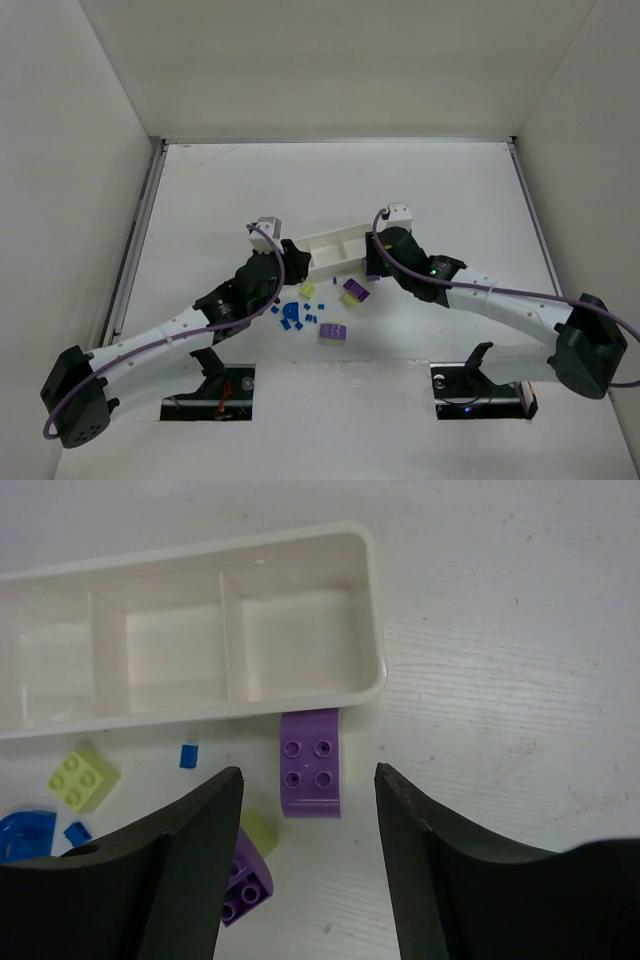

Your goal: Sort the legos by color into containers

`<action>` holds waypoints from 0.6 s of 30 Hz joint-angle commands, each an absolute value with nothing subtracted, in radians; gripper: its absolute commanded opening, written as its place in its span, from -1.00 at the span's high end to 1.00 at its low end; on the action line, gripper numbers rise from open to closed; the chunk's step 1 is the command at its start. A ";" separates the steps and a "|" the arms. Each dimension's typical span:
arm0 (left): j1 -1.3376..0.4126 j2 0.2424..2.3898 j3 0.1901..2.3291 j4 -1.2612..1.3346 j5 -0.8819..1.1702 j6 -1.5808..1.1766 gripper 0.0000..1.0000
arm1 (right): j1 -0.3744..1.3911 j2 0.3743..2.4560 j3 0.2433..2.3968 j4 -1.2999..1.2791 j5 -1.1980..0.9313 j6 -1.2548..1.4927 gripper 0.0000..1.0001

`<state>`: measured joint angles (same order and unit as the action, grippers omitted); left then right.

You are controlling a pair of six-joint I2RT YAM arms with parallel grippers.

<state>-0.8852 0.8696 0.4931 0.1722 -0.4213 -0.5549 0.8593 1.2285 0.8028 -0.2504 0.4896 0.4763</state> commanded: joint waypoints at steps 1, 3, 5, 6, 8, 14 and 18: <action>-0.892 0.887 0.496 0.331 -0.373 -0.511 0.32 | 0.844 1.272 0.816 -0.179 0.448 0.457 -0.22; -0.889 0.908 0.489 0.354 -0.364 -0.517 0.27 | 0.838 1.305 0.808 -0.172 0.420 0.457 -0.22; -0.886 0.934 0.489 0.367 -0.354 -0.518 0.25 | 0.831 1.342 0.807 -0.166 0.400 0.457 -0.22; -0.884 0.949 0.491 0.374 -0.350 -0.518 0.24 | 0.829 1.357 0.807 -0.161 0.394 0.457 -0.22; -0.881 0.975 0.494 0.390 -0.339 -0.520 0.22 | 0.829 1.387 0.813 -0.153 0.384 0.457 -0.22; -0.872 1.019 0.500 0.406 -0.307 -0.523 0.16 | 0.812 1.466 0.824 -0.144 0.360 0.457 -0.14; -0.867 1.025 0.505 0.407 -0.298 -0.526 0.10 | 0.791 1.482 0.815 -0.118 0.370 0.457 0.34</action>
<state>-0.8749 1.0267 0.4923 0.3462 -0.3149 -0.5323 0.8085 1.4818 0.8028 -0.1852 0.3691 0.4595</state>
